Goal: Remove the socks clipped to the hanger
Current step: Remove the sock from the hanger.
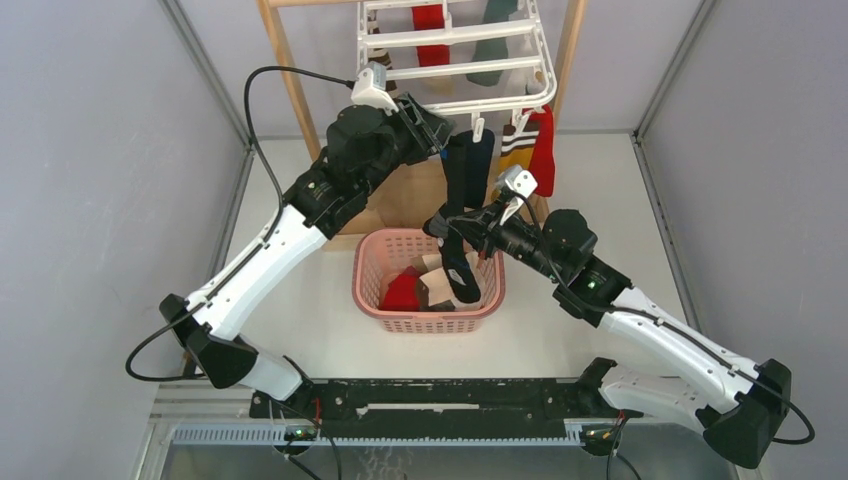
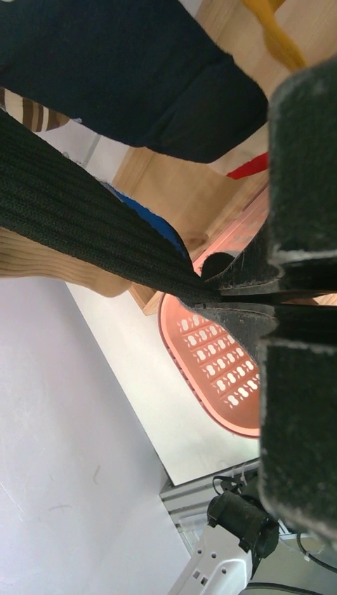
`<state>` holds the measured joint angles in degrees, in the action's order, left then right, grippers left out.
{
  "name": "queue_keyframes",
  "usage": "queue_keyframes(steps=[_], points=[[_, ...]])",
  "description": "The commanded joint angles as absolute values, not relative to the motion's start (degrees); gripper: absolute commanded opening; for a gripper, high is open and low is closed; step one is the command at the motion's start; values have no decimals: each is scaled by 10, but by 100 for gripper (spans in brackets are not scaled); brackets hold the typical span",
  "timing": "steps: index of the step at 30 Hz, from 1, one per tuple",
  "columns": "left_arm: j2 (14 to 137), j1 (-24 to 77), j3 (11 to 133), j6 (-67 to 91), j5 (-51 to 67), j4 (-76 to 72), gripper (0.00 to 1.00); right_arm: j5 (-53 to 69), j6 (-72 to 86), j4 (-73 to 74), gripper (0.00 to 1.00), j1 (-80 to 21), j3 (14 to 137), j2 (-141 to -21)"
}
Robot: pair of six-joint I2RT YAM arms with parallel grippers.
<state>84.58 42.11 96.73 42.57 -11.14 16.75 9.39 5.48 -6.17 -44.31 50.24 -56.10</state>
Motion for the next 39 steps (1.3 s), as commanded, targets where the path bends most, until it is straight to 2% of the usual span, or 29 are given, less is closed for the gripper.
queue_keyframes(steps=[1, 9, 21, 27, 29, 31, 39], points=[[844, 417, 976, 425, -106, 129, 49, 105, 53, -76, 0, -440, 503, -542], [840, 417, 964, 421, -115, 116, 46, 112, 53, -72, 0, -440, 503, -543], [842, 417, 962, 421, -120, 110, 36, 111, 49, -63, 0, -440, 503, -541], [843, 417, 962, 419, -123, 112, 27, 111, 49, -62, 0, -440, 503, -542], [843, 417, 962, 418, -125, 112, 16, 111, 48, -62, 0, -440, 503, -543], [843, 417, 963, 417, -126, 115, 11, 111, 48, -62, 0, -441, 503, -543], [836, 417, 963, 409, -136, 128, 8, 112, 50, -61, 0, -440, 503, -547]])
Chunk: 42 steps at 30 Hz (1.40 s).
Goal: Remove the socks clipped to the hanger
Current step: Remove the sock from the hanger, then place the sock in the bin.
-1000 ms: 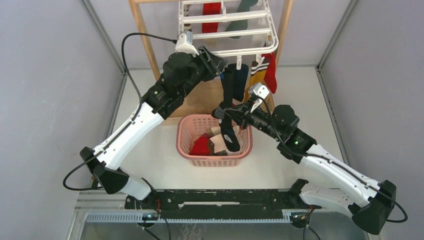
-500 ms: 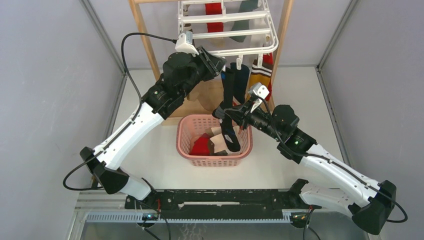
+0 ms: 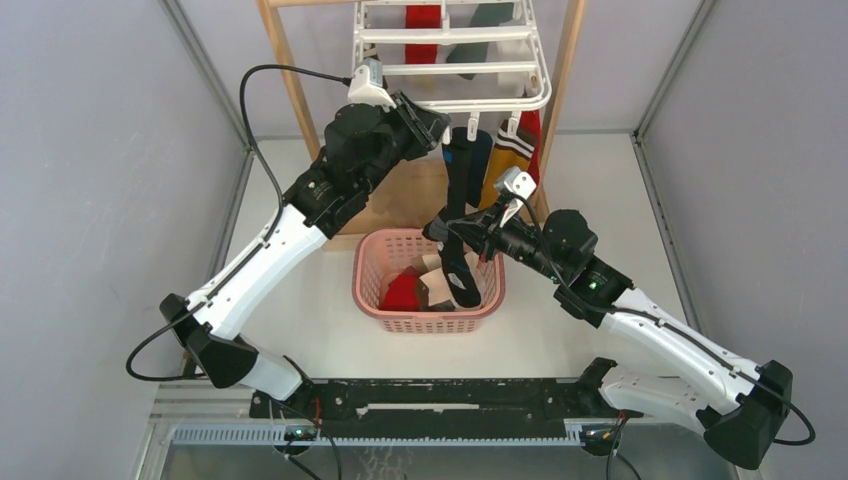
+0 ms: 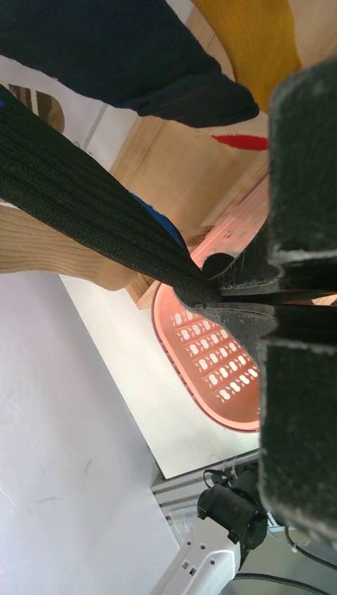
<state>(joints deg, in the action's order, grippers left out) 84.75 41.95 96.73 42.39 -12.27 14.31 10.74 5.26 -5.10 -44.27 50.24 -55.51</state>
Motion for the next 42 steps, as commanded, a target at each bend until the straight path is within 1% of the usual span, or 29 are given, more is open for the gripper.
queue_keyframes(steps=[1, 13, 24, 29, 32, 38, 40, 41, 42], points=[[834, 417, 962, 407, -137, 130, 8, 112, 49, -60, 0, -441, 502, -547], [796, 416, 945, 385, -152, 158, 8, 119, 58, -80, 0, -444, 482, -565], [770, 415, 937, 369, -143, 182, 8, 141, 51, -70, 0, -503, 459, -590], [757, 414, 927, 360, -142, 191, 9, 152, 50, -81, 0, -543, 457, -631], [750, 411, 921, 358, -140, 195, 9, 158, 57, -86, 0, -551, 465, -665], [736, 403, 904, 356, -135, 198, 9, 131, 61, -52, 1, -557, 520, -745], [731, 399, 900, 355, -132, 200, 9, 122, 60, -31, 5, -558, 544, -775], [729, 396, 897, 354, -131, 202, 9, 114, 60, -18, 9, -559, 555, -784], [726, 393, 894, 354, -130, 203, 9, 104, 59, -7, 16, -560, 565, -793]])
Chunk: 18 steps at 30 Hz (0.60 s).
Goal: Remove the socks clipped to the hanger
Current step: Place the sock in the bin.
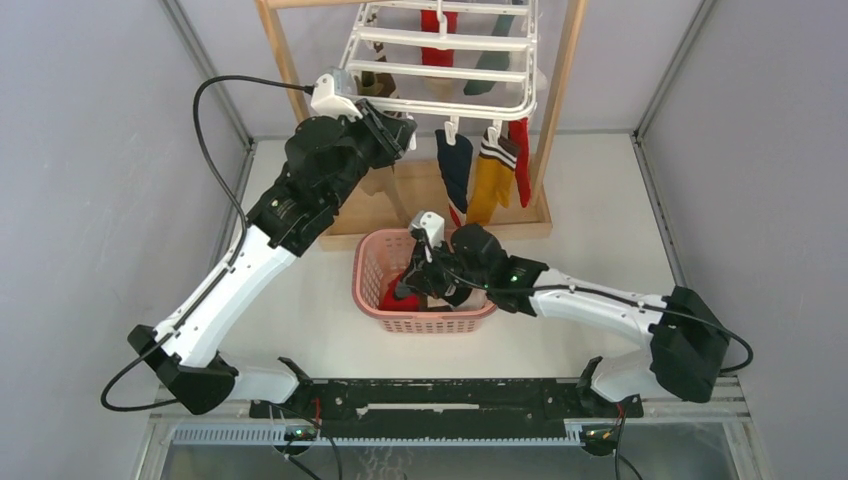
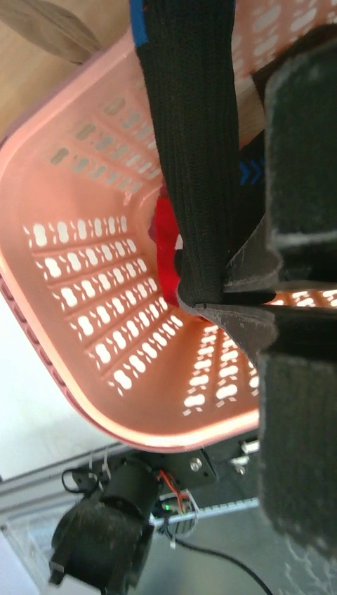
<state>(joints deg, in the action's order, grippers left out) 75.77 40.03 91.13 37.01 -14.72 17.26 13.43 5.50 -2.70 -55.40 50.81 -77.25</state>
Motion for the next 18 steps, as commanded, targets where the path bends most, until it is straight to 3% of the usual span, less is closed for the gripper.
queue_keyframes(steps=[1, 4, 8, 9, 10, 18], points=[[723, 390, 891, 353, -128, 204, 9, 98, 59, -3, 22, -560, 571, -796], [712, 380, 878, 352, -122, 206, 9, 87, 57, 24, 40, -560, 572, -788], [703, 367, 871, 350, -112, 211, 9, 81, 48, 48, 52, -560, 572, -760], [702, 365, 871, 349, -109, 213, 9, 82, 46, 54, 66, -559, 572, -750], [700, 362, 870, 347, -107, 215, 9, 83, 44, 62, 71, -559, 572, -737], [693, 338, 868, 345, -87, 222, 9, 97, 44, 86, 74, -539, 550, -630]])
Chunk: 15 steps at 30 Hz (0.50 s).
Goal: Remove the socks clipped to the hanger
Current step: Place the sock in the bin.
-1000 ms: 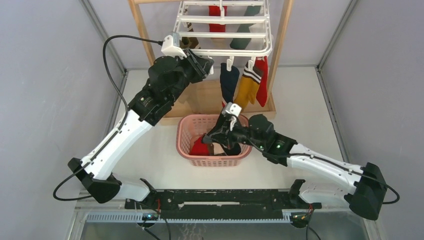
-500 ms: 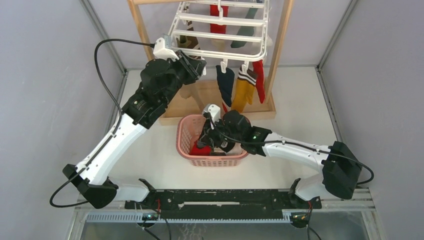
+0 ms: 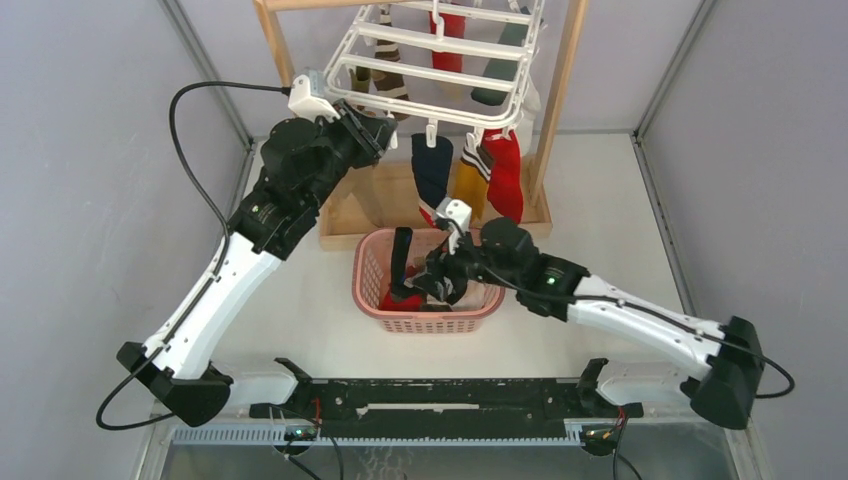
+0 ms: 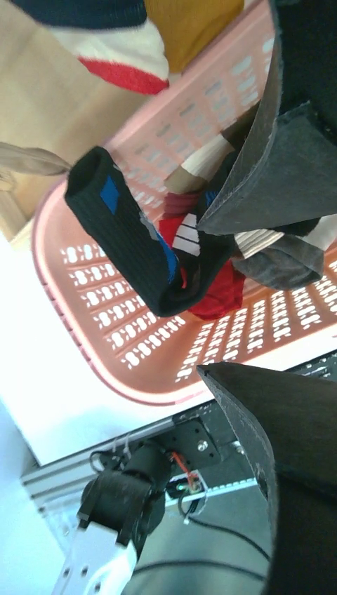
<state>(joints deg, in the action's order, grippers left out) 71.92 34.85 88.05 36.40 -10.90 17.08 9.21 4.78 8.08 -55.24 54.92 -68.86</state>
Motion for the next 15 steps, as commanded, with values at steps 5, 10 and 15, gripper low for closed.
queue_keyframes(steps=[5, 10, 15], points=[[695, 320, 871, 345, -74, 225, 10, 121, 54, 92, 74, -484, 525, -558], [699, 307, 873, 345, -63, 228, 10, 135, 53, 95, 74, -425, 503, -510], [700, 297, 874, 344, -58, 232, 10, 153, 61, 93, 74, -366, 502, -492]])
